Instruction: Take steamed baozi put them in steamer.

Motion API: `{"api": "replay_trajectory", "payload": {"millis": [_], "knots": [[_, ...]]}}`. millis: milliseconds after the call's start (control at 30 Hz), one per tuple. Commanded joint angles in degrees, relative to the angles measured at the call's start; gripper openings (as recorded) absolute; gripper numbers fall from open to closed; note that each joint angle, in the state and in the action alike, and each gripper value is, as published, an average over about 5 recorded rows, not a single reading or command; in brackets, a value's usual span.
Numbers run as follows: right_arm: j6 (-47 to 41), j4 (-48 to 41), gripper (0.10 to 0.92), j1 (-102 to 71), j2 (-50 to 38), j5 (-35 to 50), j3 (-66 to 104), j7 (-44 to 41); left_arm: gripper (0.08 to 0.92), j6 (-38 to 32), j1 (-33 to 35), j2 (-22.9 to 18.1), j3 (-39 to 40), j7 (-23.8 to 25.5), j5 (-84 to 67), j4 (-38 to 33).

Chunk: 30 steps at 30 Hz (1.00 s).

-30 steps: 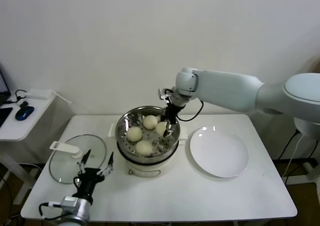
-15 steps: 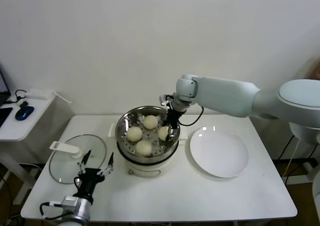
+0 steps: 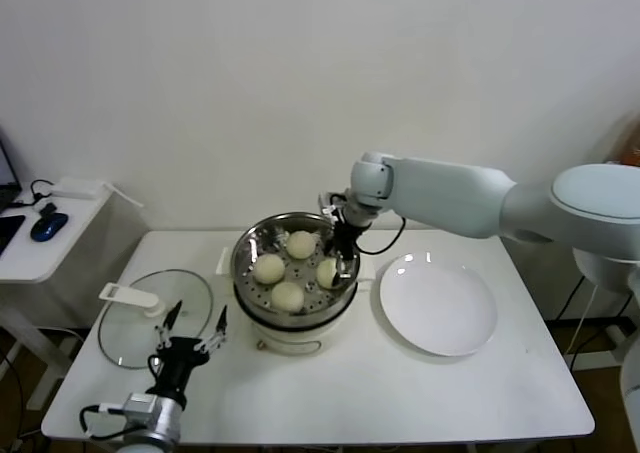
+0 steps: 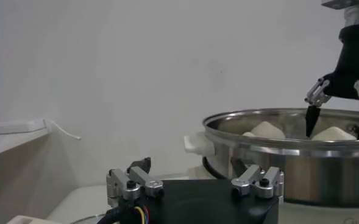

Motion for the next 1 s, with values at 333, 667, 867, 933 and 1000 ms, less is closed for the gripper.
{"api": "replay_trajectory", "payload": {"millis": [333, 667, 867, 933, 1000], "knots": [[1.0, 6.7, 0.823, 6.5, -8.1, 3.6, 2.2, -0.8, 0.823, 0.1, 0.8, 0.3, -0.5, -0.1, -1.1, -0.7], [2.2, 17.6, 0.823, 0.5, -24.5, -0.5, 16.7, 10.9, 0.823, -0.3, 1.0, -0.2, -0.4, -0.2, -0.8, -1.1], [1.1, 25.2, 0.823, -9.9, -34.4, -4.6, 29.5, 19.9, 0.823, -0.8, 0.9, -0.1, -0.2, -0.3, -0.8, -1.6], [1.2, 27.3, 0.823, -15.1, -37.3, -5.2, 35.6, 21.7, 0.823, -0.9, 1.0, -0.1, -0.1, -0.3, -0.7, -1.8], [1.5, 29.1, 0.823, -21.9, -39.7, -5.6, 43.2, 23.3, 0.823, -1.1, 1.0, -0.2, 0.1, -0.3, -0.7, -2.0]]}}
